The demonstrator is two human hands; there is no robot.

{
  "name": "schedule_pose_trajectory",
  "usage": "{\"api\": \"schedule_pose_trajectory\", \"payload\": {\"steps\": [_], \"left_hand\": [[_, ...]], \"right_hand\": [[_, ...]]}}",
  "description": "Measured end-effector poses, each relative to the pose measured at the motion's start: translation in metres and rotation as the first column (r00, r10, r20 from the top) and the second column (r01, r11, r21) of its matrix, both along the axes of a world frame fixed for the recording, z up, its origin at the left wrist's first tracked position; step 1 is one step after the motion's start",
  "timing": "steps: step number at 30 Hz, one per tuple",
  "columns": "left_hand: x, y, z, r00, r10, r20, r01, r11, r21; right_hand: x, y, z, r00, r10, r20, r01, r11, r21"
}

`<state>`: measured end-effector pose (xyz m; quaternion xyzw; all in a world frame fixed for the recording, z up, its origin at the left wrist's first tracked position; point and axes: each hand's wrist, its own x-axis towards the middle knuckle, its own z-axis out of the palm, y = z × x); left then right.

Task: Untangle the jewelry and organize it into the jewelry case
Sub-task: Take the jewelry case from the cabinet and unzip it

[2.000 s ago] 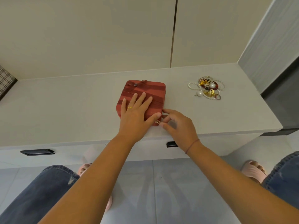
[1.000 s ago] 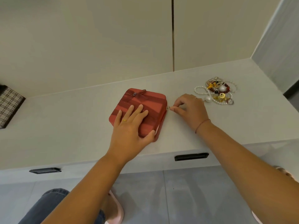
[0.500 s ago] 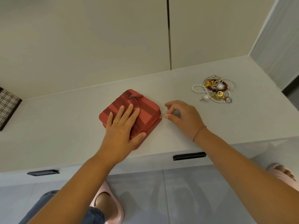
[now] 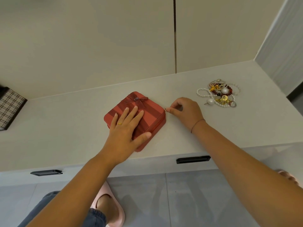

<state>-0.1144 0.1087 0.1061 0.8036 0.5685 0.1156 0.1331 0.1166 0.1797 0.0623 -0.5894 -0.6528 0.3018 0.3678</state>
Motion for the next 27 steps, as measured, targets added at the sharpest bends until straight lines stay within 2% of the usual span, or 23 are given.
{"api": "schedule_pose_trajectory", "payload": {"steps": [2, 4, 6, 8, 10, 13, 20, 24, 27], "left_hand": [[-0.007, 0.008, 0.009, 0.962, 0.132, 0.238, -0.121, 0.991, -0.060], [-0.018, 0.020, 0.017, 0.833, 0.359, 0.421, -0.342, 0.932, -0.118], [-0.026, 0.030, 0.020, 0.669, 0.546, 0.504, -0.459, 0.837, -0.298], [-0.030, 0.034, 0.018, 0.595, 0.598, 0.537, -0.424, 0.801, -0.422], [-0.028, 0.030, 0.019, 0.584, 0.600, 0.547, -0.411, 0.800, -0.438], [-0.023, 0.015, 0.022, 0.592, 0.586, 0.553, -0.389, 0.809, -0.441], [0.002, -0.039, 0.020, 0.592, 0.468, 0.656, -0.130, 0.859, -0.495], [0.020, -0.054, 0.022, 0.606, 0.437, 0.664, -0.163, 0.886, -0.435], [0.026, -0.057, 0.033, 0.582, 0.433, 0.688, -0.221, 0.899, -0.379]], "right_hand": [[-0.003, -0.018, 0.002, 0.990, -0.088, -0.114, 0.090, 0.996, 0.009], [-0.012, -0.046, 0.008, 0.957, -0.150, -0.248, 0.154, 0.988, -0.003], [-0.028, -0.075, 0.011, 0.930, -0.145, -0.338, 0.139, 0.989, -0.041], [-0.045, -0.097, 0.009, 0.902, -0.105, -0.419, 0.072, 0.993, -0.094], [-0.059, -0.110, 0.007, 0.876, -0.058, -0.479, -0.002, 0.992, -0.124], [-0.063, -0.114, 0.008, 0.885, 0.018, -0.466, -0.088, 0.988, -0.130], [-0.009, -0.087, 0.029, 0.896, 0.236, -0.376, -0.313, 0.937, -0.158], [0.009, -0.084, 0.042, 0.920, 0.284, -0.271, -0.346, 0.913, -0.216], [0.010, -0.084, 0.053, 0.941, 0.263, -0.215, -0.302, 0.937, -0.174]]}}
